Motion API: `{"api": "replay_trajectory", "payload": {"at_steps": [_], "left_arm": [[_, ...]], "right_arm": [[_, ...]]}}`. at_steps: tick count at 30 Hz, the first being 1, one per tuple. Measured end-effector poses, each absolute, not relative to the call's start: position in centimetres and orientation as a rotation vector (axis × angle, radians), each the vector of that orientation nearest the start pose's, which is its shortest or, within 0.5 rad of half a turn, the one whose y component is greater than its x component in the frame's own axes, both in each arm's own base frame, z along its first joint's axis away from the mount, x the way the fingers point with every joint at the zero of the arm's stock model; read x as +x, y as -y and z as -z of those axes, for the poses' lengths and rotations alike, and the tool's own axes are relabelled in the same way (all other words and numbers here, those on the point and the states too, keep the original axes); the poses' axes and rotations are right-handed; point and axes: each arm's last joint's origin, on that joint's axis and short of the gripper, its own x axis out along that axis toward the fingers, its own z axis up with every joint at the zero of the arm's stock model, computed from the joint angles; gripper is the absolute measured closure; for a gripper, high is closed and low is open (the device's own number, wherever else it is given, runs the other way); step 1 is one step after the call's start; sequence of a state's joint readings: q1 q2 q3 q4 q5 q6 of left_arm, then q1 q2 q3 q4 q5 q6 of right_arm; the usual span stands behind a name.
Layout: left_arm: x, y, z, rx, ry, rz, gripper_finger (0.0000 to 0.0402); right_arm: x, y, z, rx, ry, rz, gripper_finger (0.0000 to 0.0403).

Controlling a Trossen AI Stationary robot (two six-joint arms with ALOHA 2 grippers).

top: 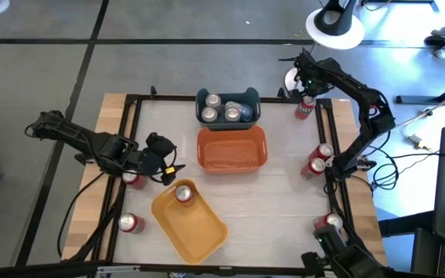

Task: Sort soda cans
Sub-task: Put the top orange soda can into the yellow bin

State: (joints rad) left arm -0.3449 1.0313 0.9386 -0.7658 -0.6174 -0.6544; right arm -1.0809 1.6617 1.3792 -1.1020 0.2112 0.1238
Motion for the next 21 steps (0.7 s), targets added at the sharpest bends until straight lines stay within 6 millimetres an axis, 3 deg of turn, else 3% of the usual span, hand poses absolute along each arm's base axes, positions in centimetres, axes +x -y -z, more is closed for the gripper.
{"api": "replay_trajectory", "payload": {"at_steps": [21], "left_arm": [[18.8, 5.0, -29.8, -0.195, -0.644, -0.477, 0.0035]], "right_arm": [[14.8, 28.9, -22.7, 0.790, -1.447, 1.094, 0.0056]]}}
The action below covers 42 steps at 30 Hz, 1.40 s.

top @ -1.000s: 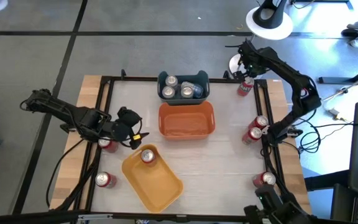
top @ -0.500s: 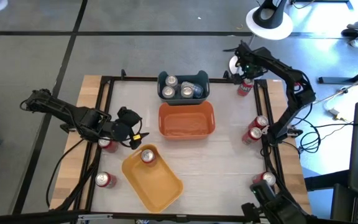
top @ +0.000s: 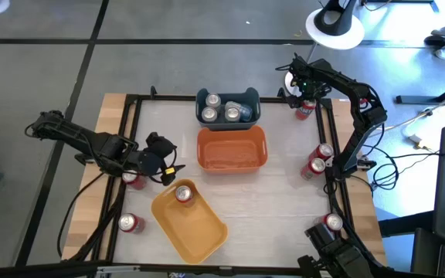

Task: Sort soda cans
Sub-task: Put the top orange soda can into the yellow bin

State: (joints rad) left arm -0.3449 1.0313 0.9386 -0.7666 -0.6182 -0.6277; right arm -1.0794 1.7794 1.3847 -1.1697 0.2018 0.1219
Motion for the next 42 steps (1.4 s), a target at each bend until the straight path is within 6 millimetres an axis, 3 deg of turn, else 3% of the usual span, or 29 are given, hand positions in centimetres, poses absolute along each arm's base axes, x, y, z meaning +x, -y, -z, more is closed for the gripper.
{"api": "replay_trajectory", "payload": {"at_steps": [10, 16, 18, 24, 30, 42], "left_arm": [[18.8, 4.8, -29.8, -0.181, -0.639, -0.493, 0.0035], [18.8, 4.8, -29.8, -0.176, -0.633, -0.495, 0.0035], [18.9, 4.8, -29.9, -0.172, -0.626, -0.490, 0.0035], [19.0, 4.8, -30.0, -0.172, -0.616, -0.485, 0.0035], [19.0, 4.8, -30.0, -0.179, -0.619, -0.490, 0.0035], [18.6, 5.8, -29.9, -0.232, -0.631, -0.439, 0.0035]], "right_arm": [[15.0, 28.5, -22.2, 0.885, -1.428, 0.953, 0.0059], [15.1, 28.6, -22.3, 0.879, -1.411, 0.941, 0.0116], [15.1, 28.6, -22.4, 0.868, -1.413, 0.932, 0.0118], [15.5, 27.4, -24.1, 0.810, -1.377, 0.897, 0.0118], [16.6, 23.5, -27.7, 0.755, -1.327, 0.797, 0.0118], [18.3, 10.8, -36.3, 0.595, -0.969, 0.489, 0.0118]]}}
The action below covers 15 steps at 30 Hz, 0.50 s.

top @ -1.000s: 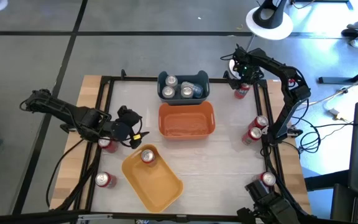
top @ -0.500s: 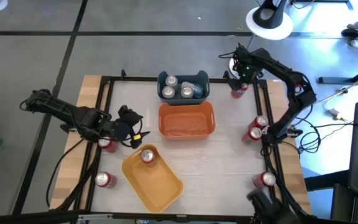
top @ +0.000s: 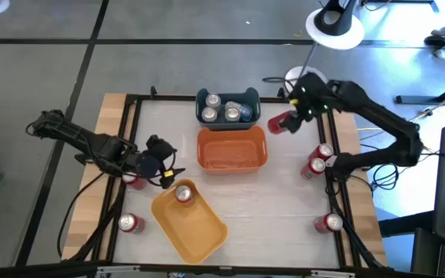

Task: Sort soda cans
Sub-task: Put the top orange soda can into the yellow bin

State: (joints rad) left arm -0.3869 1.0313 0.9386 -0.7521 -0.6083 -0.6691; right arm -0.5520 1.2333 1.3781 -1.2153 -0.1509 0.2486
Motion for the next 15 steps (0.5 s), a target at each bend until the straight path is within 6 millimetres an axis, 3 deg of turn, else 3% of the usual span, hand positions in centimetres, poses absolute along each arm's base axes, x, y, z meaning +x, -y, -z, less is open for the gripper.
{"api": "replay_trajectory", "payload": {"at_steps": [4, 10, 15], "left_arm": [[18.6, 6.1, -29.9, -0.237, -0.632, -0.426, 0.0035], [18.1, 6.6, -29.6, -0.273, -0.653, -0.427, 0.0035], [17.4, 7.1, -29.3, -0.332, -0.681, -0.448, 0.0035]], "right_arm": [[19.7, 6.4, -37.9, 0.570, -0.839, 0.340, 0.0118], [23.2, -0.4, -39.6, 0.481, -0.630, 0.062, 0.0118], [26.2, -5.7, -40.1, 0.434, -0.475, -0.134, 0.0118]]}}
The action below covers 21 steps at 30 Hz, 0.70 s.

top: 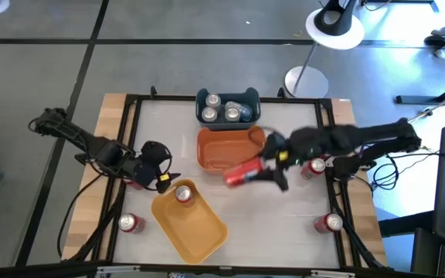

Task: Sort soda cans
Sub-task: Put the top orange soda can into the yellow bin

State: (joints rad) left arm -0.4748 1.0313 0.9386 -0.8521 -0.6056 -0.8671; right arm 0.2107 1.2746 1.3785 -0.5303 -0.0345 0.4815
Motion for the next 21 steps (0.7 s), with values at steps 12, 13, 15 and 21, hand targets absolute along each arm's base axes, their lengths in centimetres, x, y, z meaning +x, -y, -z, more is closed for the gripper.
{"api": "replay_trajectory", "payload": {"at_steps": [12, 13, 15, 21], "left_arm": [[15.6, 10.0, -29.1, -0.397, -0.707, -0.345, 0.0035], [15.5, 10.2, -29.1, -0.403, -0.708, -0.338, 0.0035], [15.3, 10.5, -29.1, -0.415, -0.709, -0.326, 0.0035], [14.9, 11.1, -29.1, -0.434, -0.711, -0.302, 0.0035]], "right_arm": [[33.9, -14.3, -39.2, 0.398, -0.492, -0.278, 0.0118], [34.5, -14.7, -39.4, 0.386, -0.512, -0.276, 0.0118], [35.8, -15.3, -39.4, 0.356, -0.568, -0.267, 0.0118], [39.5, -16.1, -37.4, 0.263, -0.739, -0.214, 0.0118]]}}
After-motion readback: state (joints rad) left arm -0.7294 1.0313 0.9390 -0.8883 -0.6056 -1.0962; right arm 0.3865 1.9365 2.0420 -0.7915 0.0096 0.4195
